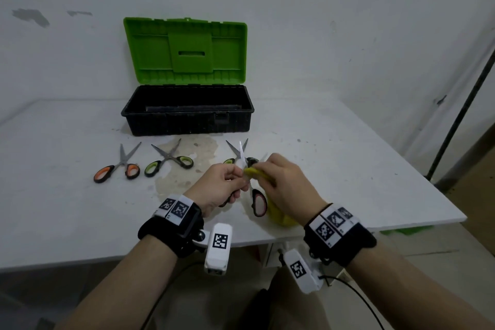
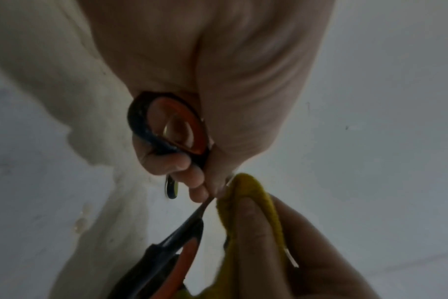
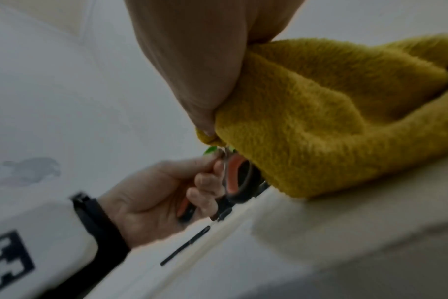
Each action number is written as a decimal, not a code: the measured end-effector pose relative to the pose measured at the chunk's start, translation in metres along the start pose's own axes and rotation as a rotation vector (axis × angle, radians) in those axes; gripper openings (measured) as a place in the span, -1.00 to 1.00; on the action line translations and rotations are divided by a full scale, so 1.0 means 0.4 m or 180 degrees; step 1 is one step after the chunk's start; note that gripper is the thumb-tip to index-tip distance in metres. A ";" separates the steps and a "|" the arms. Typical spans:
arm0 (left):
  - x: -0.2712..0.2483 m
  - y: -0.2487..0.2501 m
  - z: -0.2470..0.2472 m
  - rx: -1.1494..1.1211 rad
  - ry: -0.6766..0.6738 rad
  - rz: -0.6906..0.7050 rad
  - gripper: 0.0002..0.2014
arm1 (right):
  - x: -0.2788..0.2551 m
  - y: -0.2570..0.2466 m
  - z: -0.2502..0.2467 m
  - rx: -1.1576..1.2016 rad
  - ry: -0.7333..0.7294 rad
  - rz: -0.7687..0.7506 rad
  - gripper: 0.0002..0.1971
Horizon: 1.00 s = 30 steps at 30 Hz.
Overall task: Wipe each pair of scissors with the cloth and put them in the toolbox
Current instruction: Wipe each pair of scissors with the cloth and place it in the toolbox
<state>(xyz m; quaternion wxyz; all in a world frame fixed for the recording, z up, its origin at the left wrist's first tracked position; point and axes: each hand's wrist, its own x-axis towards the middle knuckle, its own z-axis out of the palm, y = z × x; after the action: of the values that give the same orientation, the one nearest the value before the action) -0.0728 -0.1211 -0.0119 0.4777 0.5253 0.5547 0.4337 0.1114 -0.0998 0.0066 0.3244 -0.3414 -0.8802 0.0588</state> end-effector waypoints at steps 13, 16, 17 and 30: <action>-0.011 0.005 -0.011 0.0165 0.0146 0.0028 -0.90 | 0.027 -0.004 -0.007 -0.0038 0.0213 0.0390 -0.82; -0.016 0.011 -0.003 0.0293 0.0060 0.0140 -0.90 | 0.009 -0.022 0.028 -0.0199 -0.0098 0.0273 -0.81; -0.017 0.009 -0.003 0.0333 0.0049 0.0152 -0.89 | 0.012 -0.014 0.030 -0.0216 -0.0071 0.0350 -0.80; -0.020 0.009 -0.019 -0.0105 -0.0113 -0.0183 -0.89 | -0.014 -0.018 0.016 -0.0135 -0.0154 -0.0075 -0.84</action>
<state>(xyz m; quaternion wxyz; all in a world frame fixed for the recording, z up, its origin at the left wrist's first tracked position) -0.0797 -0.1285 -0.0066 0.5083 0.5089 0.5538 0.4195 0.1065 -0.1081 0.0010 0.2964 -0.3363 -0.8928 0.0446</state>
